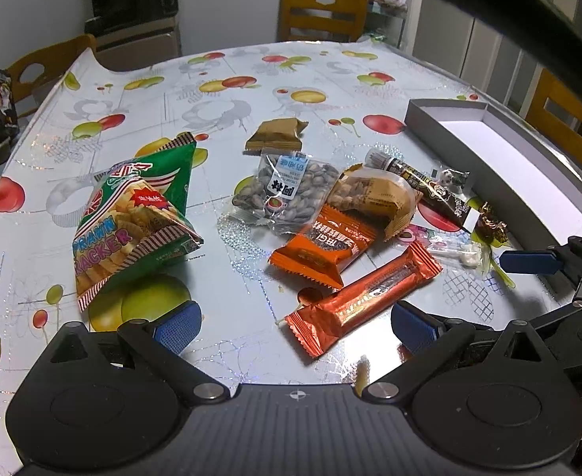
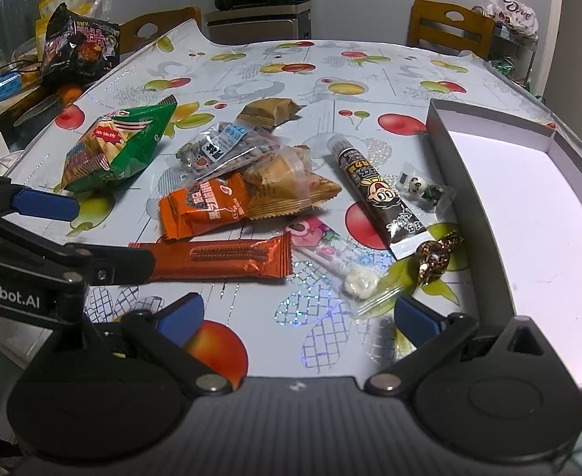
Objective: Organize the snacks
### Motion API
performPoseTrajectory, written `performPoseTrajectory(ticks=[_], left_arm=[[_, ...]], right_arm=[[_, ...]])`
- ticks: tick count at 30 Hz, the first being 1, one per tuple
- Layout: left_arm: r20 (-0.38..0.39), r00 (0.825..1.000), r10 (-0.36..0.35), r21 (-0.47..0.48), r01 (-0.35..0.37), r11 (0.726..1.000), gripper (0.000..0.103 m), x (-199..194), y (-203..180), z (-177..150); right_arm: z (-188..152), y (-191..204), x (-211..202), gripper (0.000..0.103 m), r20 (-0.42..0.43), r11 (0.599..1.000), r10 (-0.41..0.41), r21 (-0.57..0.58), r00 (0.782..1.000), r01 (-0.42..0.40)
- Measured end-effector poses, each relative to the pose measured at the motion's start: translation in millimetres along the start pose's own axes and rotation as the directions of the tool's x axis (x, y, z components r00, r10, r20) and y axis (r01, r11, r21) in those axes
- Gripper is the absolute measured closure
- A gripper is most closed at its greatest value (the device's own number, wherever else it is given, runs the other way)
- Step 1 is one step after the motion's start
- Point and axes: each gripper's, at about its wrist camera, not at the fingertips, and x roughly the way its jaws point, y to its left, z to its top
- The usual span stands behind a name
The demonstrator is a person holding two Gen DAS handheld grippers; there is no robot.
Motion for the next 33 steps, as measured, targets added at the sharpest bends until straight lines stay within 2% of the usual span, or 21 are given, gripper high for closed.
performPoseTrajectory(ticks=[33], left_arm=[[-0.011,1.000,-0.006,0.008,0.006,1.000,0.000,3.5,-4.0,-0.8]], right_arm=[[-3.6,-1.3,4.8,0.000,-0.019,1.000,-0.006,0.004,1.000,0.006]])
